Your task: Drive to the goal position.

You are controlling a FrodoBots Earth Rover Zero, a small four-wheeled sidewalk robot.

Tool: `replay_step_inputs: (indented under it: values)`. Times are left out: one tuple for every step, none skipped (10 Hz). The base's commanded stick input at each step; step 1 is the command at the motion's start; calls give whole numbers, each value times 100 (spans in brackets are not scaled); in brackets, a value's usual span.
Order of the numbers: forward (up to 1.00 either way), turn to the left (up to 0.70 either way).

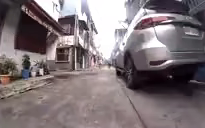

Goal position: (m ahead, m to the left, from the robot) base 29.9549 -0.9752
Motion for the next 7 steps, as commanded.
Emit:
replay_step_inputs:
  values:
    - [100,0]
    - [100,0]
    - [100,0]
    - [100,0]
    - [100,0]
    - [100,0]
    - [100,0]
